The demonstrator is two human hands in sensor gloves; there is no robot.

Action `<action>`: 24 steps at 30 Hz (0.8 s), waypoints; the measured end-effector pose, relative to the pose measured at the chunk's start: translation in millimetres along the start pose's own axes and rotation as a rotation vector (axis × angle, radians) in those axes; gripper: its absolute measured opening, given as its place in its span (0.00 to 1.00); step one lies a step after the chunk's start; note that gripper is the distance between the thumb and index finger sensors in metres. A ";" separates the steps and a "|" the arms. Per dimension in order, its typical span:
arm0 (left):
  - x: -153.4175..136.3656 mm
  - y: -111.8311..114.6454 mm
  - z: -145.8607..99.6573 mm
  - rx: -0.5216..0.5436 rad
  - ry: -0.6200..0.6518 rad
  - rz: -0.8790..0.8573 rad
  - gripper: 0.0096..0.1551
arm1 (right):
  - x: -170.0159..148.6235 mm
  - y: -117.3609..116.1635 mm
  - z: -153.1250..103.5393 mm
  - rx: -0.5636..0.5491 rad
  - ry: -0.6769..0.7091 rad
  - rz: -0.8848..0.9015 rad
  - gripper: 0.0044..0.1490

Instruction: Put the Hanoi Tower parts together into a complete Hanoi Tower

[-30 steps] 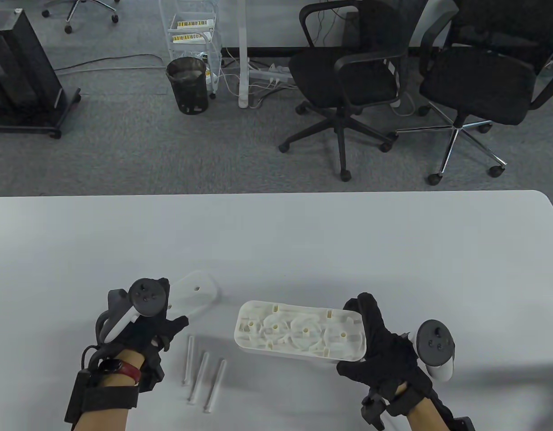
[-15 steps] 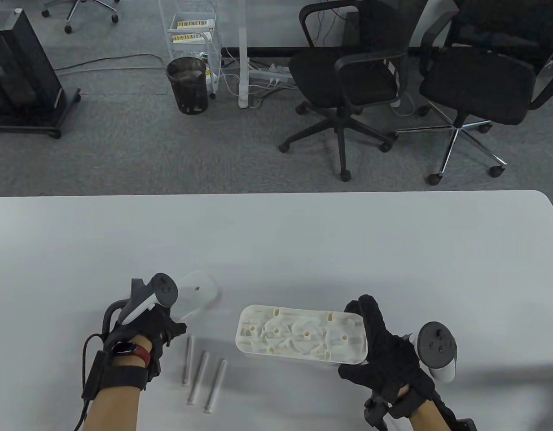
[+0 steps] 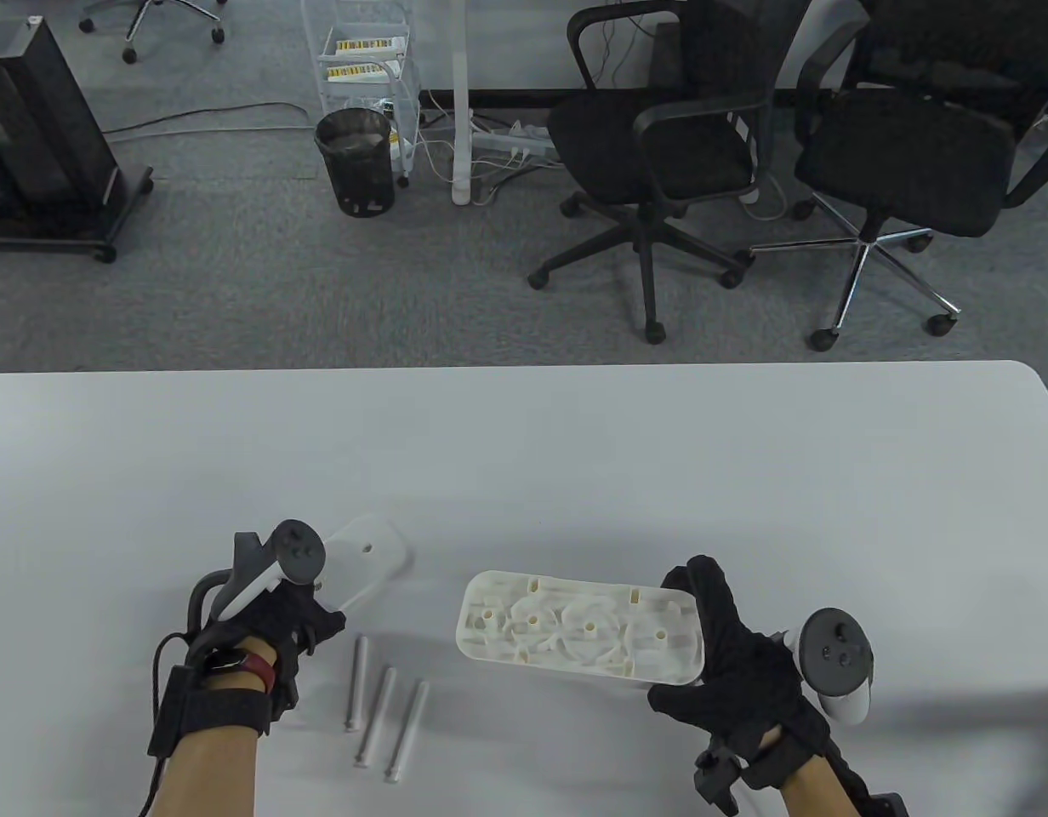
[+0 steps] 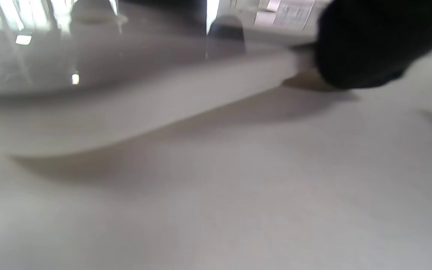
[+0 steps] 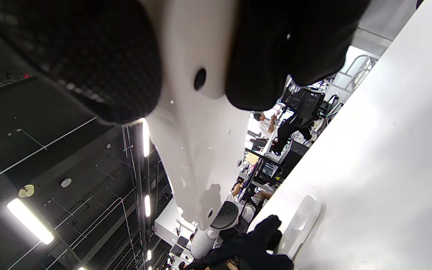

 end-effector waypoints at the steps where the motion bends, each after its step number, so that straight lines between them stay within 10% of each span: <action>1: -1.7 -3.7 -1.4 0.022 0.015 -0.015 0.70 | -0.1 -0.3 0.3 0.000 -0.001 -0.004 0.81; 12: 26.0 -76.9 -46.8 0.233 0.285 -0.236 0.70 | -5.6 -1.4 0.9 0.013 -0.027 0.007 0.80; 24: 184.5 -140.6 -165.8 0.186 0.726 -0.008 0.69 | -0.7 -12.2 -0.2 0.066 -0.023 0.017 0.80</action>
Point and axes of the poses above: the tracker on the back of each hand, its own x axis roughly to the thumb side, its own z axis roughly from the wrist to the fingertips, y = z × x, the point moved 4 cm from there along z, roughly from the wrist to the fingertips, and after that the axes turned 2 degrees about z, right-handed, at the moved point
